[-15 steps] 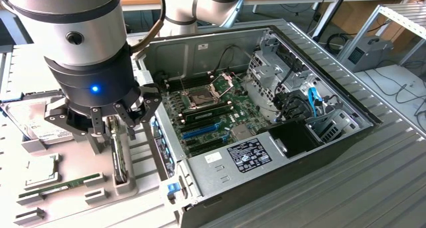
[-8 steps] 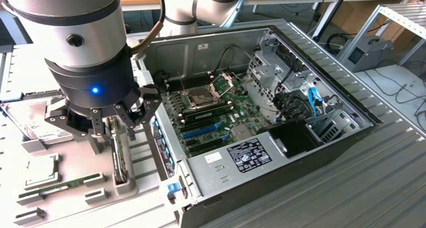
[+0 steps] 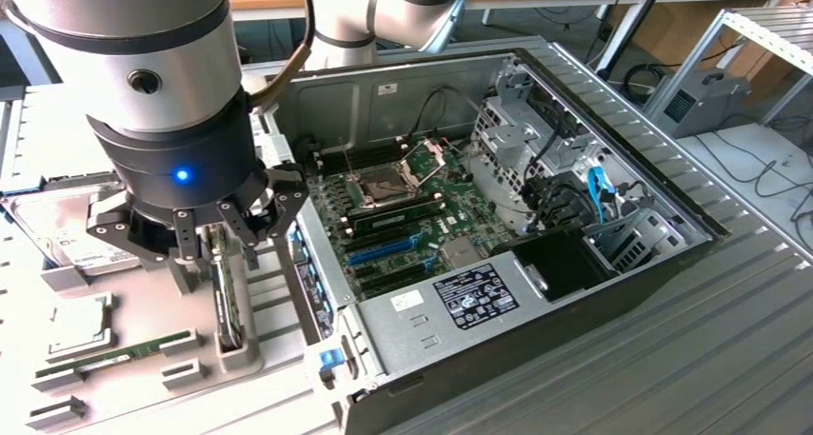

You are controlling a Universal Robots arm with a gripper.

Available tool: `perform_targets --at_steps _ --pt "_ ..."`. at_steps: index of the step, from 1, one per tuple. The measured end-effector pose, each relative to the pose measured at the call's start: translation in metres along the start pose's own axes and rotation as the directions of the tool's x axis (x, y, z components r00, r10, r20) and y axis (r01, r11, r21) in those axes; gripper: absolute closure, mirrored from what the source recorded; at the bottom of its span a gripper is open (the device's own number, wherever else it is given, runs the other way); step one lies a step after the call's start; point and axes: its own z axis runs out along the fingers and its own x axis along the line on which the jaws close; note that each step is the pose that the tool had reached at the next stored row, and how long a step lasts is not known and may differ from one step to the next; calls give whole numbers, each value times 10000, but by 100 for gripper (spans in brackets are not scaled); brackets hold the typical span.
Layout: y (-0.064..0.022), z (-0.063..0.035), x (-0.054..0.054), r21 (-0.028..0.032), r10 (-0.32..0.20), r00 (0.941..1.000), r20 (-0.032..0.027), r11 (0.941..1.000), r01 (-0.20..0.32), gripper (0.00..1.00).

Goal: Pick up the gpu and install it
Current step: 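Pick up the gpu and move the gpu toward the slot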

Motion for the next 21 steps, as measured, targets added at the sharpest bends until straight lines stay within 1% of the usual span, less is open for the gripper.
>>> perform_targets --at_steps 9,21 --pt "-1 27 2 21 -1 10000 2 10000 1 58" --pt "-3 66 21 66 -2 10000 5 10000 2 58"
